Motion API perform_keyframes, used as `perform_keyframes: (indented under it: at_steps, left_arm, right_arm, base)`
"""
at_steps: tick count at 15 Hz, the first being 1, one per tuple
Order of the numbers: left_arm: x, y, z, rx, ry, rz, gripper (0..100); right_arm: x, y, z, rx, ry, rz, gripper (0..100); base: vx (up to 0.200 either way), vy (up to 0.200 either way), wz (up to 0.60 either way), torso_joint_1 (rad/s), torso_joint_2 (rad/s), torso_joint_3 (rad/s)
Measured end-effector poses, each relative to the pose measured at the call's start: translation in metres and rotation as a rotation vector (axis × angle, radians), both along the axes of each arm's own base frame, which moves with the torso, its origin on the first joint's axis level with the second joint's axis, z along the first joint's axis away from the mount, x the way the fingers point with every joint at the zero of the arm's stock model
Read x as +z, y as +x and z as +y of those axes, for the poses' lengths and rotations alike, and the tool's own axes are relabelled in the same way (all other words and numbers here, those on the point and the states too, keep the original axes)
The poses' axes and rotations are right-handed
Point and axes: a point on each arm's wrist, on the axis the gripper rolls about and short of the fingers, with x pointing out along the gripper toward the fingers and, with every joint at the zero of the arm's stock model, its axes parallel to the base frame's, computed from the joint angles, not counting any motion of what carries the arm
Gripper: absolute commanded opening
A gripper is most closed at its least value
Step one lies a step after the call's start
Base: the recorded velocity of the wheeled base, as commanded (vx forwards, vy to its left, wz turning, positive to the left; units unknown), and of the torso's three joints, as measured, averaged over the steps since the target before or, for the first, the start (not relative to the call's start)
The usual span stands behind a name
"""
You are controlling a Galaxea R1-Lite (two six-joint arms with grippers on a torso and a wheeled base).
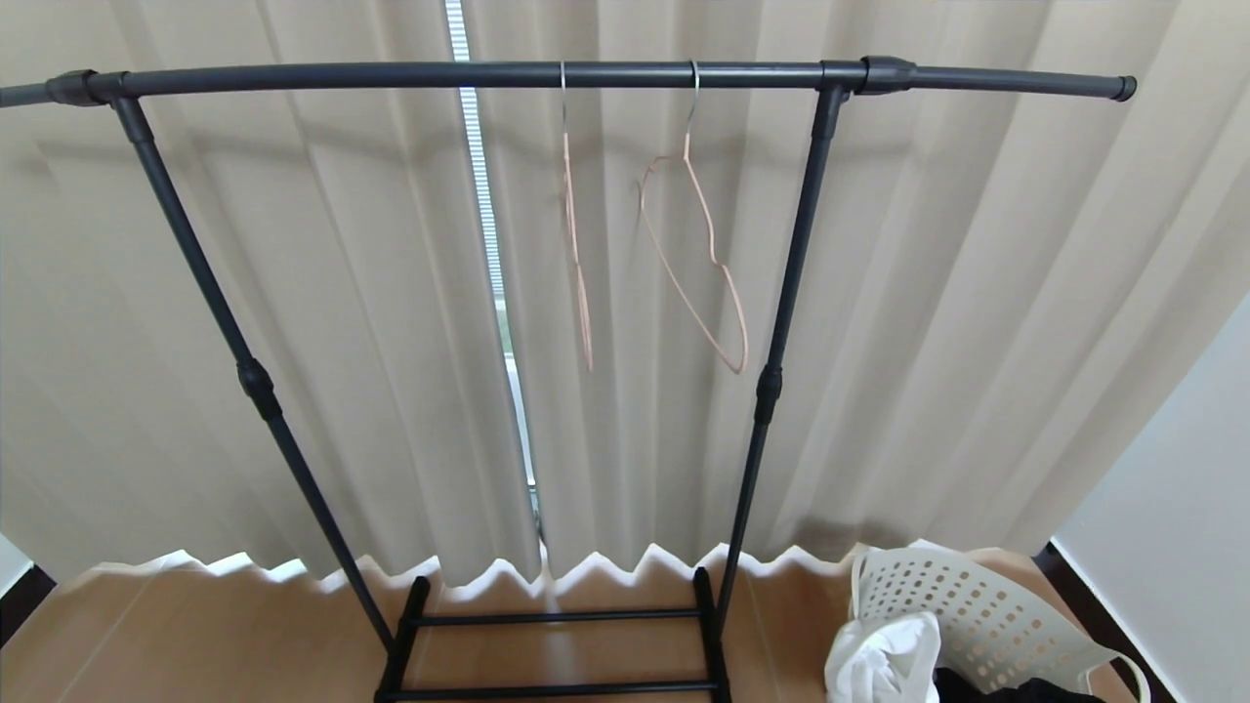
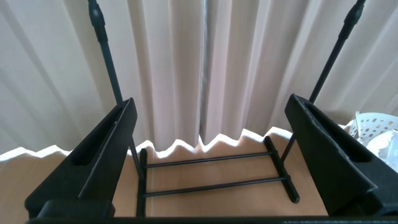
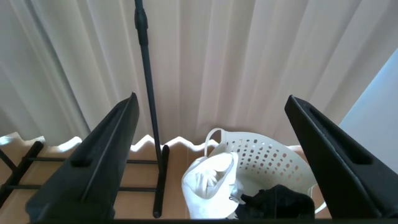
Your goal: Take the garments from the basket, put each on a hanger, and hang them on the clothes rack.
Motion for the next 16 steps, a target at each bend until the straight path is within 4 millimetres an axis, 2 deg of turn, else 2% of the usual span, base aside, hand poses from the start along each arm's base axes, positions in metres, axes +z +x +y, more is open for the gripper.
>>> perform_keyframes:
  at_steps: [12, 16]
  left_arm:
    - [-0.0003, 0.0, 0.0, -0.001, 0.0, 0.003, 100]
    - [-0.0003, 0.0, 0.0, -0.001, 0.0, 0.003, 100]
  right_arm:
    - [-0.0002, 0.0001, 0.0, -0.002, 0.0, 0.001, 100]
    - [-0.0002, 0.0001, 0.0, -0.001, -0.003, 0.0, 100]
  base:
    - [0.0, 0.0, 0.0, -0.127, 0.48, 0.347]
    - [0.0, 0.0, 0.0, -0.019, 0.17, 0.146]
